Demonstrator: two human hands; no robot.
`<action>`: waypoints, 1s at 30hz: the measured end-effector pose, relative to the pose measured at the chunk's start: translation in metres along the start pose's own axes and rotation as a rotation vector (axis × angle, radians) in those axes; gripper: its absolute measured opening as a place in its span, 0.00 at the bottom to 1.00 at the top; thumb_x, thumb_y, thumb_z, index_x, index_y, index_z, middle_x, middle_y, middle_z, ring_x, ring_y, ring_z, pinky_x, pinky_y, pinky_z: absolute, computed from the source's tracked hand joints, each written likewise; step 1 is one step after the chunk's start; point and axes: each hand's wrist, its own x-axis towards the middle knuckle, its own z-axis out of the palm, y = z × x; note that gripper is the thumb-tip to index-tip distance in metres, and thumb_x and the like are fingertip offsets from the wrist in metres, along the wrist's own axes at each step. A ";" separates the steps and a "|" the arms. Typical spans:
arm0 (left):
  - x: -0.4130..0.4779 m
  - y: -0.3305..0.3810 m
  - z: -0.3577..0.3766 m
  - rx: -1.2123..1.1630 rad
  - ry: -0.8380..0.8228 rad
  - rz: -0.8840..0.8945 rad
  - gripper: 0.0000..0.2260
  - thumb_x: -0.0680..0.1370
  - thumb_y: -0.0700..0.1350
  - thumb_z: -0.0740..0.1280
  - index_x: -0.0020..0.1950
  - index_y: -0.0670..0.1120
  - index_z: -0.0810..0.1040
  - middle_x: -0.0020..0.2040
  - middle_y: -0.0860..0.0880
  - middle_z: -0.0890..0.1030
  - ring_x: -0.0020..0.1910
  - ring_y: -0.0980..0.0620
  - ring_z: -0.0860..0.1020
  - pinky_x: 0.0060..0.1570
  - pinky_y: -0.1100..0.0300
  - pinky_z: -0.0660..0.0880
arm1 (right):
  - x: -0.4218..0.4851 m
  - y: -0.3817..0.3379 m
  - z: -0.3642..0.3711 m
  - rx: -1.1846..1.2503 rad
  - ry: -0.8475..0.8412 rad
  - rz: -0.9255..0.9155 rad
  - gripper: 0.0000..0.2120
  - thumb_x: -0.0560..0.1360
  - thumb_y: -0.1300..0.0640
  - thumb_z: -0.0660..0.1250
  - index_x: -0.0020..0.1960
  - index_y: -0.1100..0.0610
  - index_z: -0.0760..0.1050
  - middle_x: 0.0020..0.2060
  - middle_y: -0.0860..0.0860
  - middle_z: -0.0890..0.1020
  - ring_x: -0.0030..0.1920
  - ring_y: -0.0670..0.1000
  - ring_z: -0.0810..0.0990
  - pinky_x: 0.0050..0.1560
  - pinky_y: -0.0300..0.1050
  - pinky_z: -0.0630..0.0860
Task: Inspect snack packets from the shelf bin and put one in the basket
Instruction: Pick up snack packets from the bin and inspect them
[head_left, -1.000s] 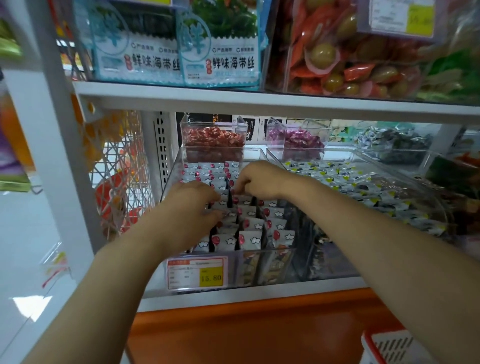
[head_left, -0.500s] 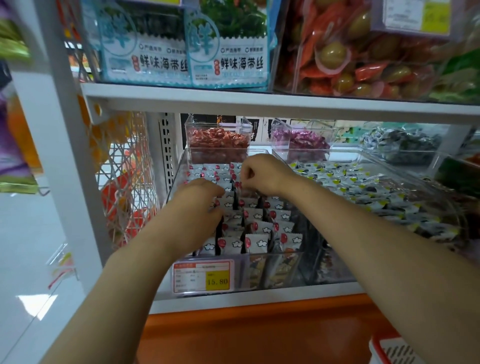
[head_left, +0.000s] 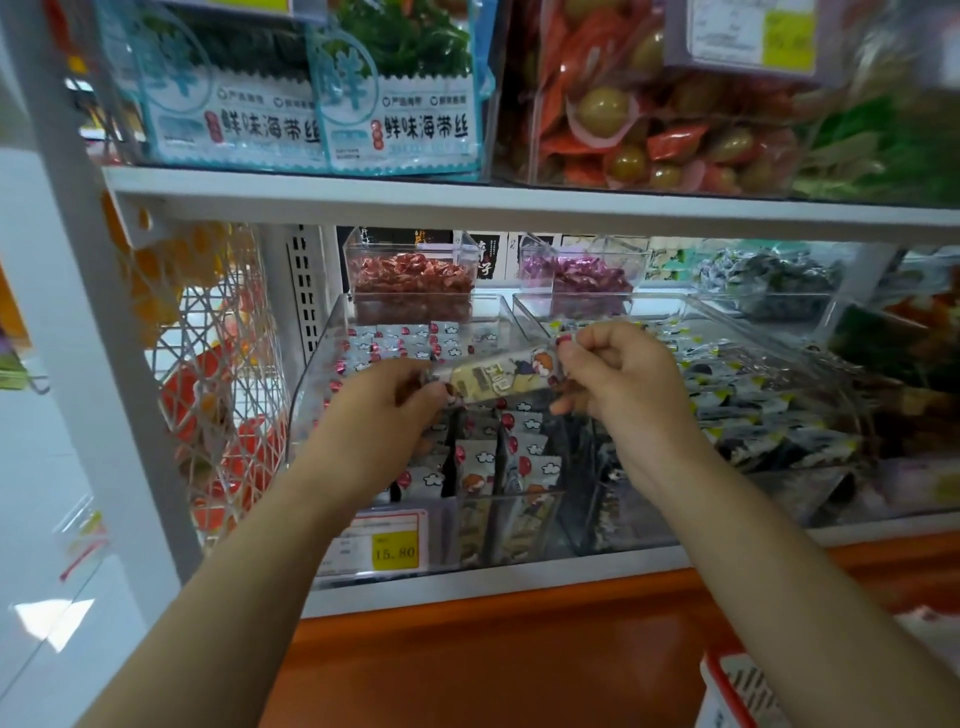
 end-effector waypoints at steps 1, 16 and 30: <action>-0.001 0.000 0.001 -0.043 0.001 -0.011 0.08 0.80 0.43 0.60 0.48 0.42 0.77 0.45 0.41 0.80 0.38 0.47 0.78 0.30 0.67 0.74 | -0.002 0.001 -0.002 0.060 -0.009 0.033 0.05 0.77 0.65 0.62 0.43 0.62 0.73 0.31 0.49 0.80 0.28 0.43 0.78 0.29 0.38 0.78; -0.006 0.007 0.007 -0.825 0.019 -0.310 0.11 0.79 0.42 0.62 0.37 0.43 0.74 0.26 0.47 0.78 0.25 0.55 0.77 0.25 0.65 0.76 | -0.006 0.001 -0.019 0.631 -0.072 0.454 0.06 0.70 0.62 0.67 0.44 0.65 0.76 0.25 0.54 0.80 0.25 0.47 0.79 0.24 0.35 0.75; -0.006 0.008 0.004 -1.059 -0.008 -0.388 0.07 0.73 0.39 0.66 0.35 0.45 0.76 0.25 0.50 0.76 0.24 0.57 0.76 0.24 0.69 0.74 | -0.006 0.005 -0.019 0.462 -0.060 0.250 0.04 0.75 0.66 0.64 0.45 0.61 0.78 0.31 0.53 0.83 0.30 0.50 0.83 0.29 0.38 0.78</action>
